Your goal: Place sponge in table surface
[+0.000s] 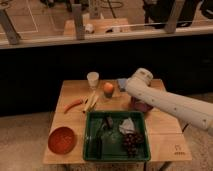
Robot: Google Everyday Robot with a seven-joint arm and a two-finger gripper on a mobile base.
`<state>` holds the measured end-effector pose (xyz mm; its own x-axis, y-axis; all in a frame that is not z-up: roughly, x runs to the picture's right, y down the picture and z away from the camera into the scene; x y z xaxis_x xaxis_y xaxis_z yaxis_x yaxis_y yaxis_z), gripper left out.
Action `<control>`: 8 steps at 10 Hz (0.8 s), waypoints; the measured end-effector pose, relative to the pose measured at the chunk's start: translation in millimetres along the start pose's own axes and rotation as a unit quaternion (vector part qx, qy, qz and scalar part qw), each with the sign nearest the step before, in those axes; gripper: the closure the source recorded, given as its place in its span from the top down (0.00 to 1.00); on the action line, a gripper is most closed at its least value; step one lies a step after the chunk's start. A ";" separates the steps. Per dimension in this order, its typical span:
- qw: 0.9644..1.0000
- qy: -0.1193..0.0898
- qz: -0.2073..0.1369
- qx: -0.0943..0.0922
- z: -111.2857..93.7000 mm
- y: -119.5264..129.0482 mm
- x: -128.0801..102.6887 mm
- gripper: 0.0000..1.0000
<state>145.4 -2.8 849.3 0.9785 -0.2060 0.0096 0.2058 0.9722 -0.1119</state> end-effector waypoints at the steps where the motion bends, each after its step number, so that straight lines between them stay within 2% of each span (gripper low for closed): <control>1: 1.000 -0.004 -0.005 -0.017 2.5 0.2 -5.7 0.00; 2: 1.000 -0.001 -0.010 -0.029 3.8 3.9 -6.1 0.00; 4: 0.999 0.002 -0.018 -0.039 6.3 8.5 -11.5 0.00; 8: 0.998 0.032 -0.003 -0.056 10.9 23.9 2.2 0.00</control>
<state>152.6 21.2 857.5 0.9738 -0.2212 -0.0533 0.2043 0.9533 -0.2224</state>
